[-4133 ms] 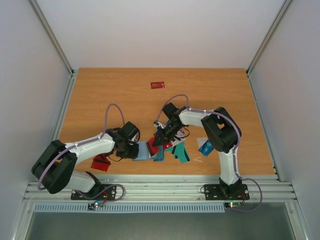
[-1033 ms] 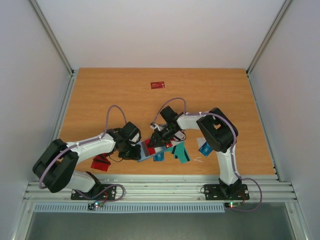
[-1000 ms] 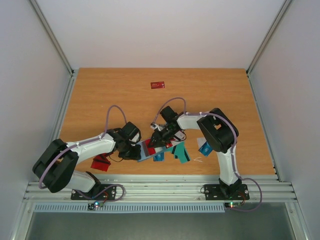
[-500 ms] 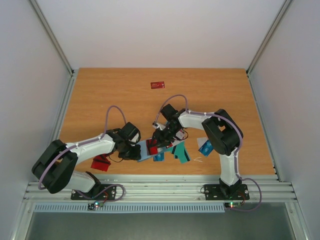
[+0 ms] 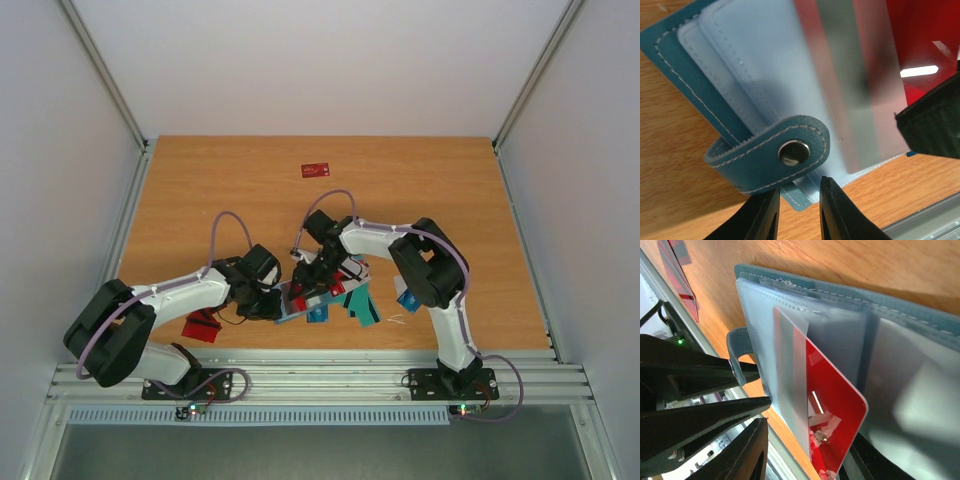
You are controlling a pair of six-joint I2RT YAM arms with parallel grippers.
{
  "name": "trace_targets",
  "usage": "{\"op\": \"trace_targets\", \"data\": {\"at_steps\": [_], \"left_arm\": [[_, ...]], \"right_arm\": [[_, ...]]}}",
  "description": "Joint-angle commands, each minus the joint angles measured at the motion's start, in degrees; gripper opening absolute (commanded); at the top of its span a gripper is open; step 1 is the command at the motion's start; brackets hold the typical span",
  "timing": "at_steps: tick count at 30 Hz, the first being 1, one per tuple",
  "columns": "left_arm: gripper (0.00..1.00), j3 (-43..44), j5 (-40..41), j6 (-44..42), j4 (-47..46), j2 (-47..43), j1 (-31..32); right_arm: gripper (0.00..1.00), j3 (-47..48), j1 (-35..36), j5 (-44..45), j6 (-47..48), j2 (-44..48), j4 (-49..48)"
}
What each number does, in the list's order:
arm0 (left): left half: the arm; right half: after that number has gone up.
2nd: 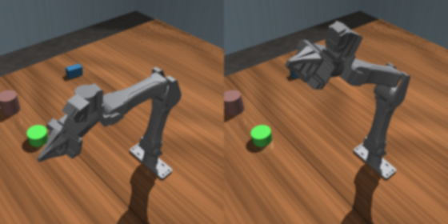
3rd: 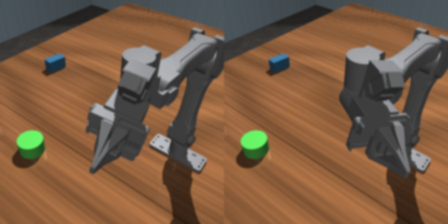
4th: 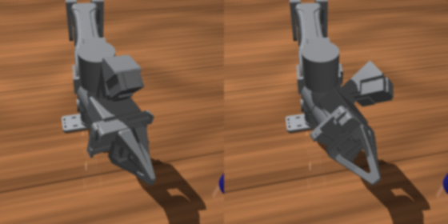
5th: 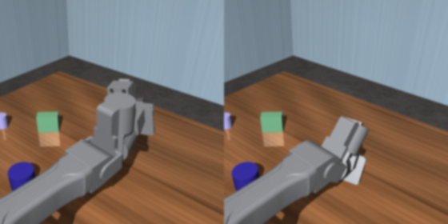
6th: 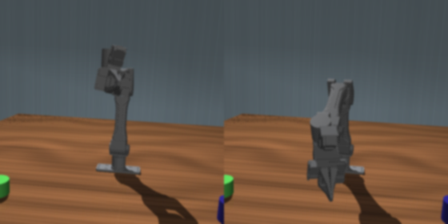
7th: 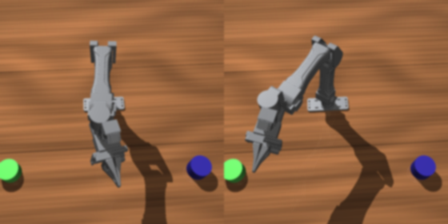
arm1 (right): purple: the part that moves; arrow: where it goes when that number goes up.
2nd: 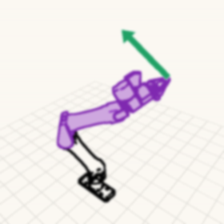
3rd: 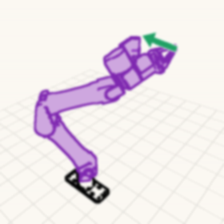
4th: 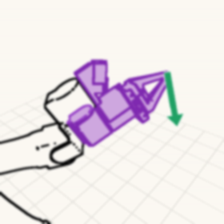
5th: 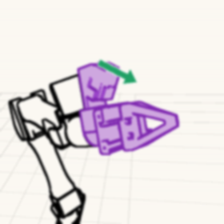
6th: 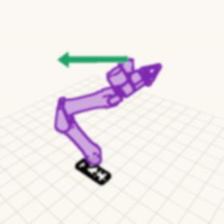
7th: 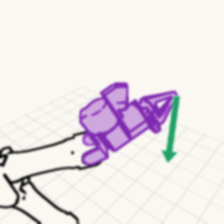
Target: Put the credit cards into the card holder
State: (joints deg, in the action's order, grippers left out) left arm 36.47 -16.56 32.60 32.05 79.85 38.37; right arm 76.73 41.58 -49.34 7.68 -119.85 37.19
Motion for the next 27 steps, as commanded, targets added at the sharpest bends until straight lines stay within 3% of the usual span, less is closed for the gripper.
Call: {"op": "trace_targets", "data": {"at_steps": [1,11,18,27], "left_arm": [[0.25,-1.2,0.5,-0.2,-0.9,1.9,0.4],[0.25,-0.5,0.2,-0.5,-0.9,2.5,0.4],[0.25,1.6,1.8,0.7,4.7,-3.6,0.4],[0.3,2.8,4.9,4.2,11.9,-11.8,0.4]], "right_arm": [[0.37,3.1,1.7,0.9,1.7,-2.3,3.9],[0.53,9.5,2.8,4.8,2.6,-3.8,12.7],[0.56,11.1,3.6,10.9,2.3,-3.8,16.2],[0.56,12.7,3.6,11.6,2.2,-5.0,17.0]]}}
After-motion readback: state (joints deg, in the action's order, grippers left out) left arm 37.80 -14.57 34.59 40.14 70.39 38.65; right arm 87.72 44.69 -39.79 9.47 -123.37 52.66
